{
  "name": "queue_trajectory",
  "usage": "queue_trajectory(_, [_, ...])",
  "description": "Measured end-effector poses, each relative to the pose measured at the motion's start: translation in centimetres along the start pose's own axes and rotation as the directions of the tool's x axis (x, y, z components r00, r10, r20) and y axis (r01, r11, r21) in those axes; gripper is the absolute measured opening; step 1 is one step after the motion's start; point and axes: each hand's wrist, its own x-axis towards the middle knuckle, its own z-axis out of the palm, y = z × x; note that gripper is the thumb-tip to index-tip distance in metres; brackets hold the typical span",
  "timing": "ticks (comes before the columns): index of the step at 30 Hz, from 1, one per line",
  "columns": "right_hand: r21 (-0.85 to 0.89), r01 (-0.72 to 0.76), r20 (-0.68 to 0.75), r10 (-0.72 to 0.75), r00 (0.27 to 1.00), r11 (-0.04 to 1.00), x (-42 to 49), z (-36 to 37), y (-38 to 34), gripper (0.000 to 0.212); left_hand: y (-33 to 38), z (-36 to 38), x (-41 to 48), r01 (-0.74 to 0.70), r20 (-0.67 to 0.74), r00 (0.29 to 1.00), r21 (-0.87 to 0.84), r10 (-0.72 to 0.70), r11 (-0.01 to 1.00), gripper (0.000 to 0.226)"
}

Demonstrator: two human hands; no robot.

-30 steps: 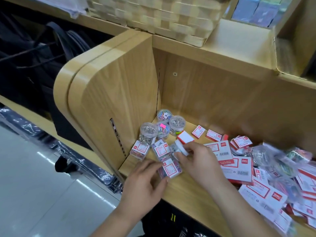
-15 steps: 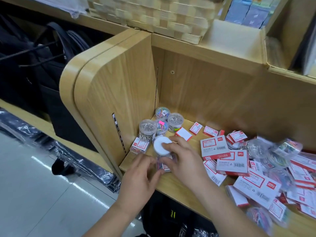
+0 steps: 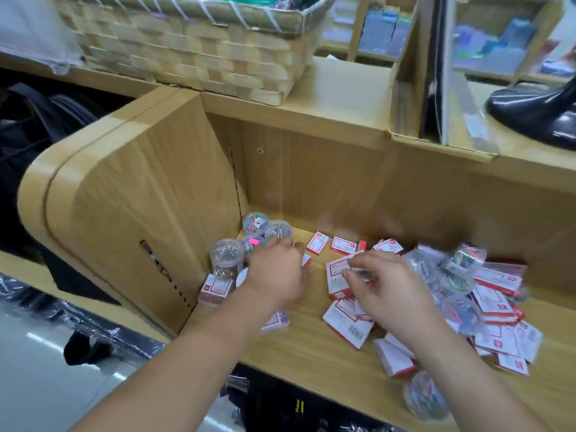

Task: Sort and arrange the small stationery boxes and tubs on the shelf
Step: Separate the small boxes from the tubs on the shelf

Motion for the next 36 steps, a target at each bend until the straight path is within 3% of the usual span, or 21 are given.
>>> queue_trajectory(3, [-0.064,0.021,0.004,-0.021,1.0,0.998,0.3,-0.8,1.2,0.026,1.1,0.9,1.0,0.021,0.028,0.999,0.134,-0.025,0.991,0.049])
queue_trajectory(9, [-0.13,0.032,0.049,-0.026,0.998,0.991,0.9,-1.4,2.0,0.023,-0.1,0.7,-0.2,-0.11,0.011,0.994,0.097,0.109,0.989,0.046])
queue_trajectory(13, [-0.105,0.008,0.077,0.0,0.997,0.994,1.6,-1.1,2.2,0.03,-0.5,0.0,0.2,-0.174,-0.089,0.983,-0.201,0.159,0.964,0.027])
queue_trajectory(17, [-0.022,-0.057,0.081,0.058,0.995,0.998,1.9,-1.2,2.7,0.031,1.9,0.5,4.4,-0.144,-0.063,0.989,-0.308,0.13,0.94,0.031])
queue_trajectory(20, [-0.049,-0.033,0.089,0.037,0.995,0.998,2.1,-1.7,3.1,0.033,3.0,2.2,7.0,-0.18,0.013,0.982,-0.265,0.19,0.947,0.039])
queue_trajectory(23, [-0.146,0.096,0.182,-0.069,0.981,0.985,1.7,-1.5,3.8,0.043,3.1,3.1,7.5,-0.221,0.026,0.973,-0.153,0.227,0.963,0.037])
queue_trajectory(28, [-0.153,0.163,0.259,-0.12,0.959,0.975,1.1,-1.2,4.4,0.059,2.2,2.0,7.6,-0.246,0.098,0.959,-0.171,0.265,0.954,0.03])
queue_trajectory(33, [-0.122,0.182,0.289,-0.141,0.947,0.976,1.0,-1.5,4.1,0.047,2.4,1.7,7.6,-0.264,0.095,0.956,-0.122,0.276,0.957,0.024])
queue_trajectory(36, [-0.07,0.099,0.209,-0.082,0.974,0.993,0.4,-2.1,3.5,0.04,2.4,1.0,7.2,-0.198,0.043,0.977,-0.157,0.207,0.968,0.02])
